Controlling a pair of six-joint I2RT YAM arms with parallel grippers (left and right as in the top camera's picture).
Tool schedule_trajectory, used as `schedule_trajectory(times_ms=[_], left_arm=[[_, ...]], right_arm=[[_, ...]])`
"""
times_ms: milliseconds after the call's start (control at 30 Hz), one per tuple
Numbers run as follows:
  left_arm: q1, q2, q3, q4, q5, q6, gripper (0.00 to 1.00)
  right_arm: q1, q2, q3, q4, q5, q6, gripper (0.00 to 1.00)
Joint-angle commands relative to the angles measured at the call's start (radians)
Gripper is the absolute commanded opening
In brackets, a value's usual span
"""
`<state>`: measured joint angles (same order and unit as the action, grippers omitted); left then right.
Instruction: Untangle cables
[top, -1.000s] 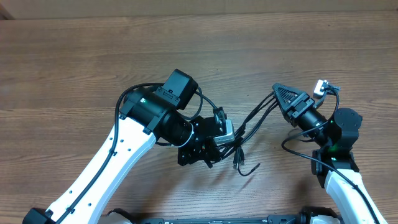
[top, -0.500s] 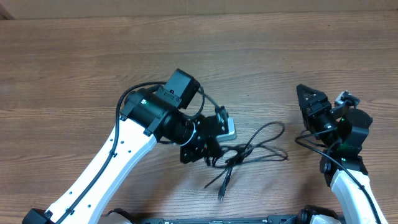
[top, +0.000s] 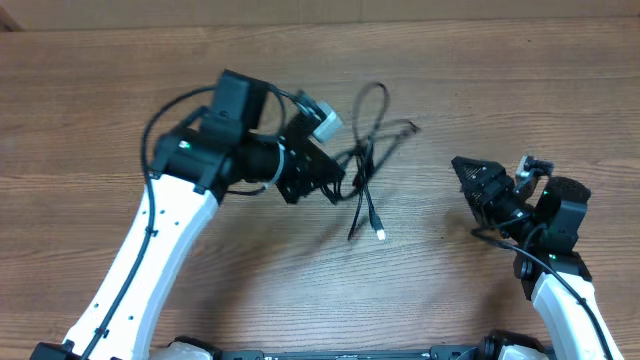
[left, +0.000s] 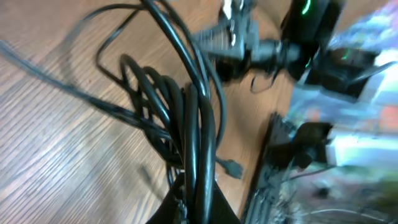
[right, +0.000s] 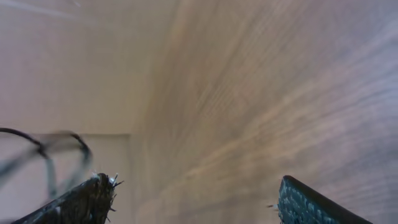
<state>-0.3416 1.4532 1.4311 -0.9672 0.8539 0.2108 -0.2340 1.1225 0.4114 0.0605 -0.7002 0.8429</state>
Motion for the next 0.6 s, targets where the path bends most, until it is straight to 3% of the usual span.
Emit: schedule_trajectory(times_ms=[0, 167, 367, 567], left_arm=[[0.056, -0.017, 0.004, 0.054, 0.227, -0.156, 0.04], [0.087, -0.017, 0.004, 0.123, 0.25, -0.323, 0.04], [0.086, -0.017, 0.004, 0.156, 0.25, -0.35, 0.04], [0.086, -0.017, 0.004, 0.156, 0.249, -0.345, 0.04]], right_arm=[[0.003, 0.001, 0.016, -0.029, -0.081, -0.019, 0.85], [0.058, 0.001, 0.016, -0.02, -0.151, -0.018, 0.91], [0.184, 0.001, 0.016, 0.067, -0.149, 0.005, 0.94], [0.274, 0.001, 0.016, 0.239, 0.003, 0.262, 0.96]])
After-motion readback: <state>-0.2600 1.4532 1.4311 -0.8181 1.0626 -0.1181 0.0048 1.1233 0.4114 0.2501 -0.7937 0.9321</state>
